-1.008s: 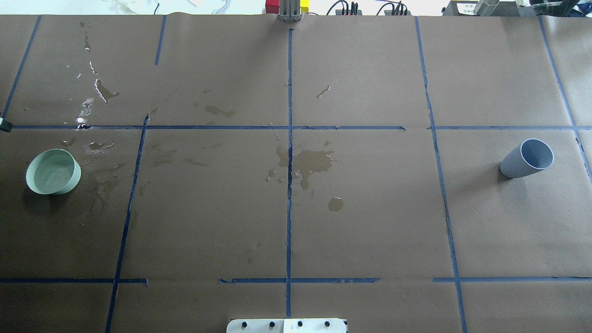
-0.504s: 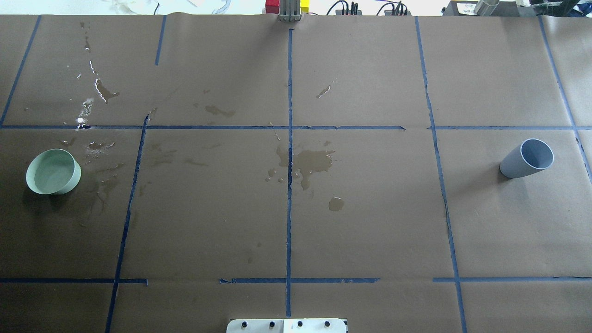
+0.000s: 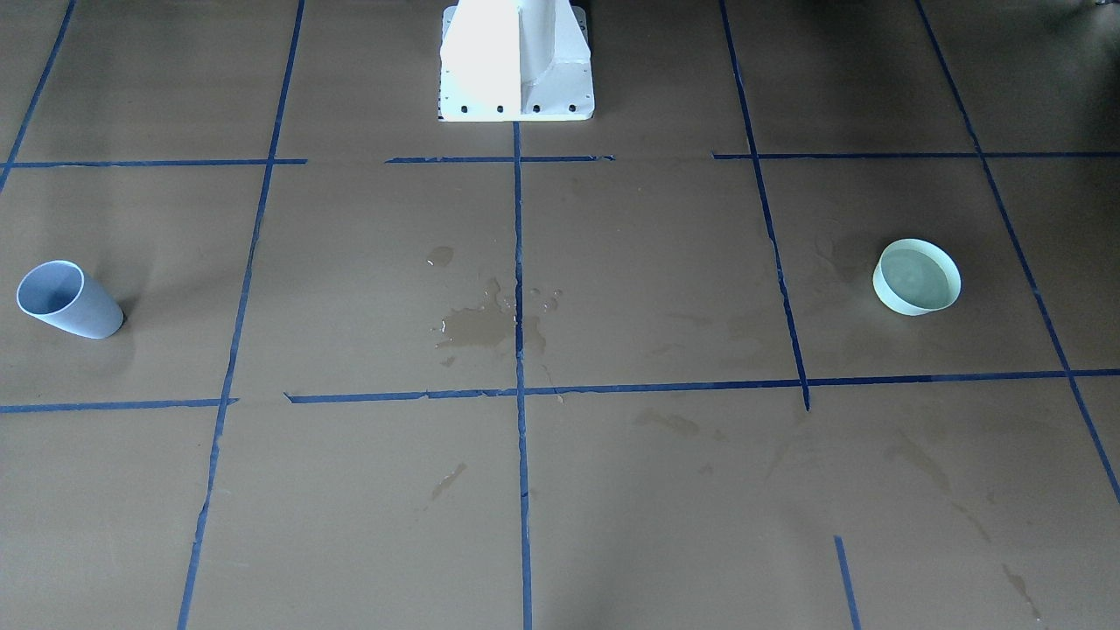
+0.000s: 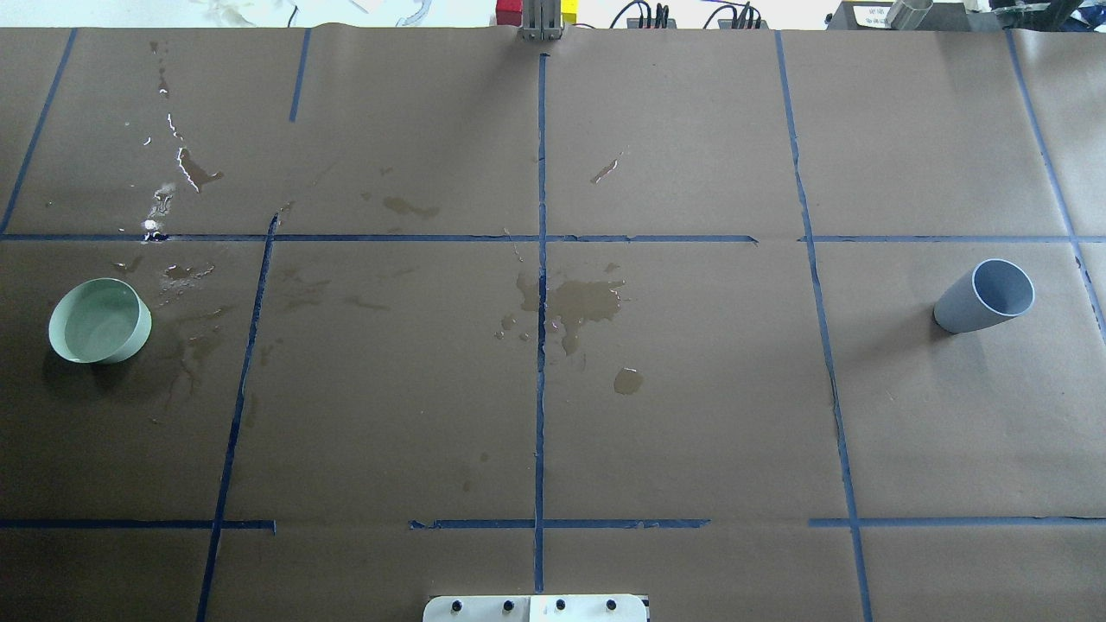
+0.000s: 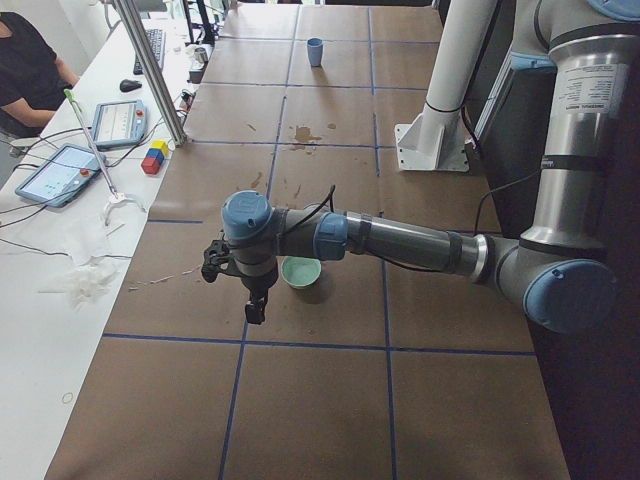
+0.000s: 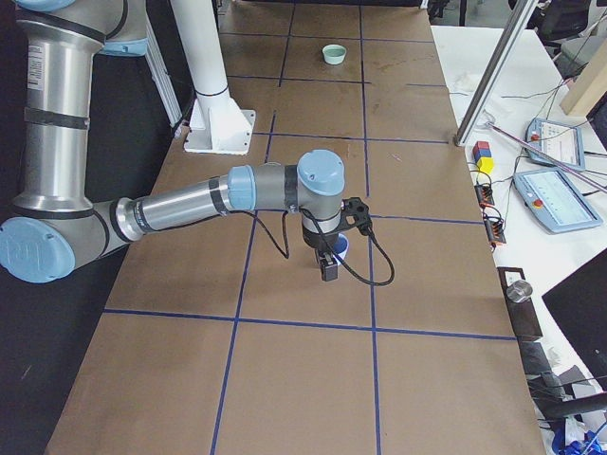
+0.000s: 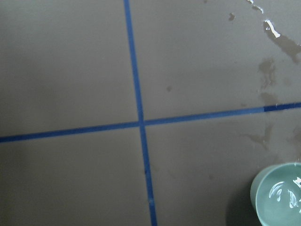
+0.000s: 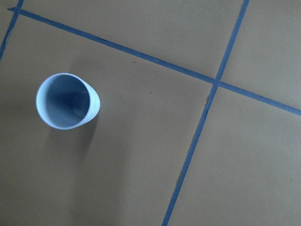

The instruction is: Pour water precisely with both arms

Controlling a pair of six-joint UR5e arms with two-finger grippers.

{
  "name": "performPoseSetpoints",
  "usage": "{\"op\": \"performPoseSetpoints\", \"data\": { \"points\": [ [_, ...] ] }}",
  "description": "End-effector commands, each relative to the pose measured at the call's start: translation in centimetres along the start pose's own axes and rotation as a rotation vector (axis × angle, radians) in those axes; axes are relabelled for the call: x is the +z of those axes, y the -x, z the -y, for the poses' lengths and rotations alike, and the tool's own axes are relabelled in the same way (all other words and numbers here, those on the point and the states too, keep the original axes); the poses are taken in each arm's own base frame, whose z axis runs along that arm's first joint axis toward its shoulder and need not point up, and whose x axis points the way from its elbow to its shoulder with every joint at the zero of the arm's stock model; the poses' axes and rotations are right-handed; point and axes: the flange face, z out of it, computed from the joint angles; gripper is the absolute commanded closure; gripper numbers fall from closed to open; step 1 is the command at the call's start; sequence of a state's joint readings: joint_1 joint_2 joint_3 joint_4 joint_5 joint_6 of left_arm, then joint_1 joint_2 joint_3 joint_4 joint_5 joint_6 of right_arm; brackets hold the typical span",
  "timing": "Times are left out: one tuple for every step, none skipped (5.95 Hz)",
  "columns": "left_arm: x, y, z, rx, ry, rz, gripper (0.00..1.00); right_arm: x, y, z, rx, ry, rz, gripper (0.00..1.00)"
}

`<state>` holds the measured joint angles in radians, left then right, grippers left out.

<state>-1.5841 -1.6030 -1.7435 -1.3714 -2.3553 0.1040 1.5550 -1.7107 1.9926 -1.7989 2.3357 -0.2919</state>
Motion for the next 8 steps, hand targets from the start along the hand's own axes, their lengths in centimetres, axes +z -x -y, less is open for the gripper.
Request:
{"op": "performPoseSetpoints", "data": {
  "points": [
    [1.6,2.0,-3.3,-0.010,0.066,-0.022,0.00,1.9,-1.4,-1.0,0.026,0.035,0.015,0.00],
    [2.2,2.5,-3.6,-0.023,0.079,-0.024,0.00,2.4,-1.6,-1.7,0.028,0.047,0.017,0.00],
    [2.9,3.1,-4.7,-0.038,0.091,-0.029,0.00,3.3,-2.2,-3.1,0.046,0.068,0.019,0.00],
    [2.7,2.8,-4.6,-0.030,0.082,-0.027,0.00,3.6,-2.3,-3.7,0.057,0.077,0.020,0.00],
    [2.6,2.7,-4.5,-0.026,0.082,-0.027,0.00,3.8,-2.4,-3.9,0.059,0.084,0.017,0.00],
    [2.5,2.4,-4.2,-0.019,0.078,-0.025,0.00,4.0,-2.5,-4.5,0.063,0.088,0.021,0.00],
    [2.7,2.6,-4.6,-0.015,0.081,-0.021,0.00,4.0,-2.5,-4.5,0.064,0.089,0.020,0.00],
    [3.2,3.0,-5.1,-0.030,0.090,-0.020,0.00,3.1,-1.4,-4.8,0.050,0.074,0.023,0.00]
  ]
}}
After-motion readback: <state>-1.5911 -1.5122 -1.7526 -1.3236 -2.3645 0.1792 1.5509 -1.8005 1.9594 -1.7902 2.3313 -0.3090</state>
